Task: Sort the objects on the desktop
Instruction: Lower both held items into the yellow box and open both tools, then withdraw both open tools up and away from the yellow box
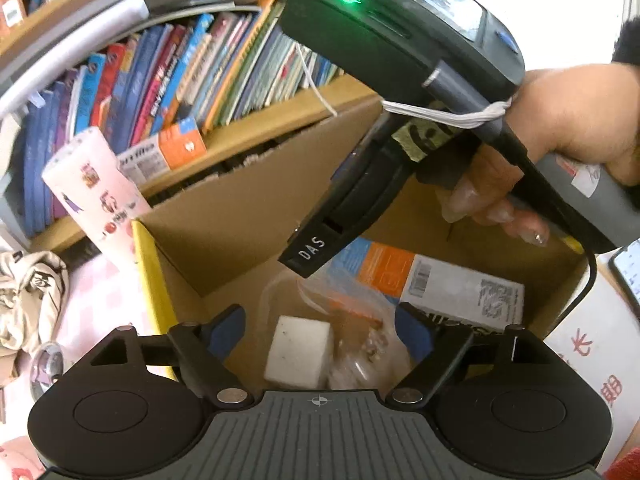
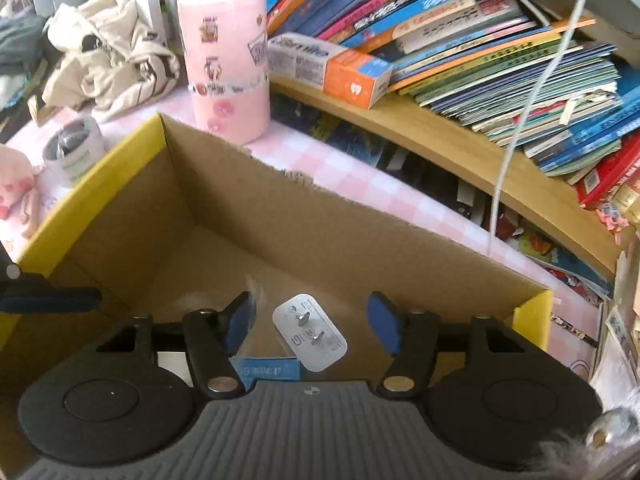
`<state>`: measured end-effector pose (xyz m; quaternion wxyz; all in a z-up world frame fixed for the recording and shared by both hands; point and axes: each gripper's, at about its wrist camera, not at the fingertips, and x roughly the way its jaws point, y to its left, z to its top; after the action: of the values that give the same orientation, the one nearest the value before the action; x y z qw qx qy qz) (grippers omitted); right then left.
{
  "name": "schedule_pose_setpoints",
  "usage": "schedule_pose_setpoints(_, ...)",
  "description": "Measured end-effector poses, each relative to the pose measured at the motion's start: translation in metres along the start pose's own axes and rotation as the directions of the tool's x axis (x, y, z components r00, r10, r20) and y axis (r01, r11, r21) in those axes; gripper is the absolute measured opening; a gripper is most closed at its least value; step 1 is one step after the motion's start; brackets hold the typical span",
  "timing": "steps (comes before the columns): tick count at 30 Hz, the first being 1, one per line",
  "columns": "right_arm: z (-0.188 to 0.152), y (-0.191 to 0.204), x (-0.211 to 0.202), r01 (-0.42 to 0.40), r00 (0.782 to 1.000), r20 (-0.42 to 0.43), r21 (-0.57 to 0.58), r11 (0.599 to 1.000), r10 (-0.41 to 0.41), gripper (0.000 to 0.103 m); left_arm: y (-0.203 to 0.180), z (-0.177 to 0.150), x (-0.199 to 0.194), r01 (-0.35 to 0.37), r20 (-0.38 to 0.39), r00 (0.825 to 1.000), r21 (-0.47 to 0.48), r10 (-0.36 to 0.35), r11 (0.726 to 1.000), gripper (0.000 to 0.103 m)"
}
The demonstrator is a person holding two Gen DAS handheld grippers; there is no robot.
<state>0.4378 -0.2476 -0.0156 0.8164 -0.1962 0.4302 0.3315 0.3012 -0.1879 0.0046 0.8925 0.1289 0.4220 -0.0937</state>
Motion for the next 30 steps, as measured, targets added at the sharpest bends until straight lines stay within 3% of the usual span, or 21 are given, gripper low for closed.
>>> schedule_pose_setpoints(6,-0.007,0.005,-0.025,0.016,0.998,0.057,0.004,1.0,-0.016,0.078,-0.002,-0.005,-0.021,-0.035,0.047,0.998,-0.003,0.036,0.999,0.086)
schedule_pose_setpoints(21,-0.034,0.038,-0.074,0.038,0.988,0.153,-0.036,0.999,-0.032,0.08,-0.005,-0.034,-0.081,-0.059,0.131,0.989,-0.061,0.066,0.996,0.088)
schedule_pose_setpoints(30,-0.055,0.053,-0.095,0.038,0.983,0.178,-0.026,0.999,-0.032,0.083,0.005,-0.065,-0.106,-0.083,0.15,0.983,-0.169,0.109,0.982,0.088)
